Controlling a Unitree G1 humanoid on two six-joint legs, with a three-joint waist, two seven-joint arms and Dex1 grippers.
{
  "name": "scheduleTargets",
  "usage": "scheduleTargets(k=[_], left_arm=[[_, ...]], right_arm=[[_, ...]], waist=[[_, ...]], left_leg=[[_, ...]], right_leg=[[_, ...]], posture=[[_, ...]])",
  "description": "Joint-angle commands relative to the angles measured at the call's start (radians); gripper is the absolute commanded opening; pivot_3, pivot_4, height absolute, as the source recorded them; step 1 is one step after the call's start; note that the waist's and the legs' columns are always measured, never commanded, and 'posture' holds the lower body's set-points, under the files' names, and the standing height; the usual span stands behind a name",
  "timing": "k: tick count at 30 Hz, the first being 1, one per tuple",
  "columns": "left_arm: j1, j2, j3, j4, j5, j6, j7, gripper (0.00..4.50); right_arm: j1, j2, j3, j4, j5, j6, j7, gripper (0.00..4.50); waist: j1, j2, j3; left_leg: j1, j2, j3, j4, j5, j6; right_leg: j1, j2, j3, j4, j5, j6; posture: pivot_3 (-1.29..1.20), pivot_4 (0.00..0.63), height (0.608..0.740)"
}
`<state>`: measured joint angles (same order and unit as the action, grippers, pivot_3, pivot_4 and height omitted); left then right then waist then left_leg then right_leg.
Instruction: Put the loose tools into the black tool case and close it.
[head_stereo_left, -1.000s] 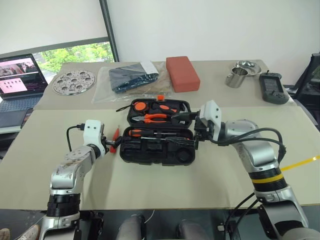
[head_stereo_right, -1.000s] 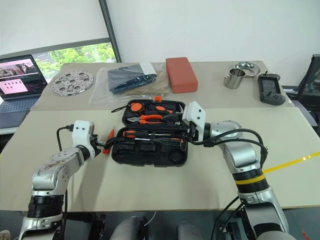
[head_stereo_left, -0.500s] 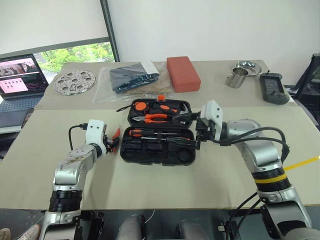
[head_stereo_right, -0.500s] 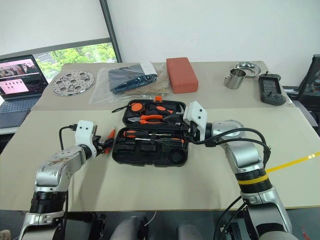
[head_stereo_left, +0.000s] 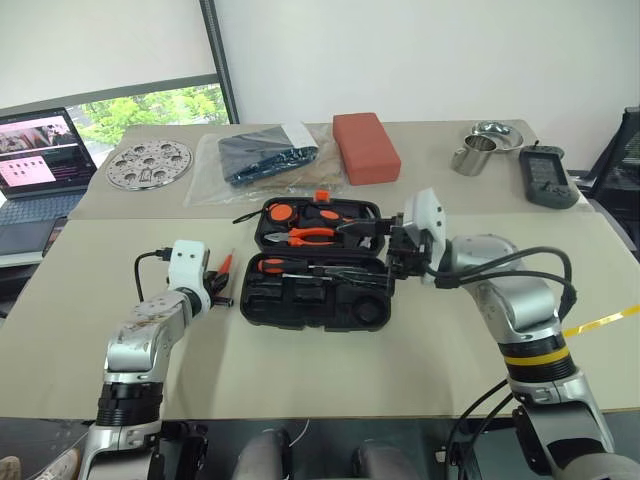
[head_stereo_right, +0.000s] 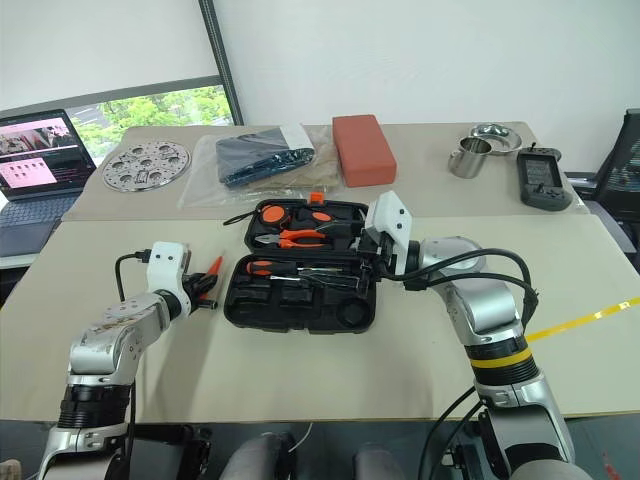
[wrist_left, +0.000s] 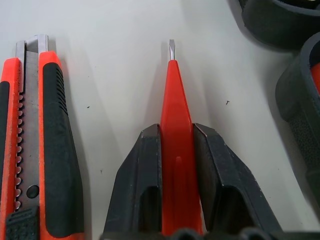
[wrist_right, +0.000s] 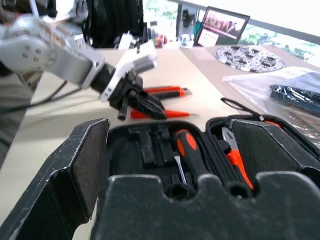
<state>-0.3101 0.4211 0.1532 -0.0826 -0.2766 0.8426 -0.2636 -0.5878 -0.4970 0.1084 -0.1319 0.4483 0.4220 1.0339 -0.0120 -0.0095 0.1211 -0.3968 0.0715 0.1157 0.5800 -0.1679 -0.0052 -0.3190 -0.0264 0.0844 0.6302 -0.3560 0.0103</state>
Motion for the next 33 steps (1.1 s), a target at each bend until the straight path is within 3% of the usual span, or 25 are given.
scheduleTargets(k=[1, 10, 16, 23, 33], left_arm=[[-0.011, 0.018, 0.025, -0.049, -0.006, -0.085, -0.036, 0.47], [-0.084, 0.112, 0.047, -0.02, -0.106, -0.405, -0.382, 0.47], [-0.219, 0.264, -0.137, 0.133, -0.057, -0.587, -0.797, 0.47], [-0.441, 0.268, -0.332, 0.426, 0.074, -0.723, -1.049, 0.47], [-0.53, 0.211, -0.434, 0.629, 0.177, -0.85, -1.196, 0.47]], right_arm=[[-0.03, -0.005, -0.027, -0.038, 0.021, 0.004, -0.007, 4.5], [-0.031, -0.024, -0.04, -0.023, 0.023, 0.004, -0.013, 4.5], [-0.031, -0.055, -0.039, 0.005, 0.002, -0.003, -0.007, 4.5], [0.002, -0.112, -0.033, -0.004, -0.023, 0.018, -0.015, 4.5], [0.101, -0.198, -0.041, -0.096, -0.013, 0.087, -0.01, 4.5]], waist=[[0.0, 0.0, 0.0], [0.0, 0.0, 0.0], [0.0, 0.0, 0.0], [0.001, 0.0, 0.0], [-0.004, 0.0, 0.0]], left_leg=[[0.0, 0.0, 0.0, 0.0, 0.0, 0.0], [-0.001, 0.0, 0.0, 0.0, 0.0, 0.0], [-0.001, -0.001, 0.002, -0.001, 0.0, 0.0], [-0.004, -0.002, 0.002, 0.001, 0.0, 0.001], [-0.008, -0.001, 0.003, 0.001, -0.001, 0.002]], right_leg=[[0.0, 0.0, 0.0, 0.0, 0.0, 0.0], [-0.001, 0.0, -0.001, 0.0, 0.0, 0.0], [-0.001, 0.0, -0.002, -0.001, 0.0, 0.0], [-0.003, 0.001, -0.002, -0.001, 0.0, 0.0], [-0.009, 0.002, 0.0, 0.0, 0.0, 0.0]], posture=[[0.0, 0.15, 0.74], [0.0, 0.15, 0.74], [0.0, 0.15, 0.74], [0.0, 0.15, 0.74], [0.0, 0.15, 0.74]])
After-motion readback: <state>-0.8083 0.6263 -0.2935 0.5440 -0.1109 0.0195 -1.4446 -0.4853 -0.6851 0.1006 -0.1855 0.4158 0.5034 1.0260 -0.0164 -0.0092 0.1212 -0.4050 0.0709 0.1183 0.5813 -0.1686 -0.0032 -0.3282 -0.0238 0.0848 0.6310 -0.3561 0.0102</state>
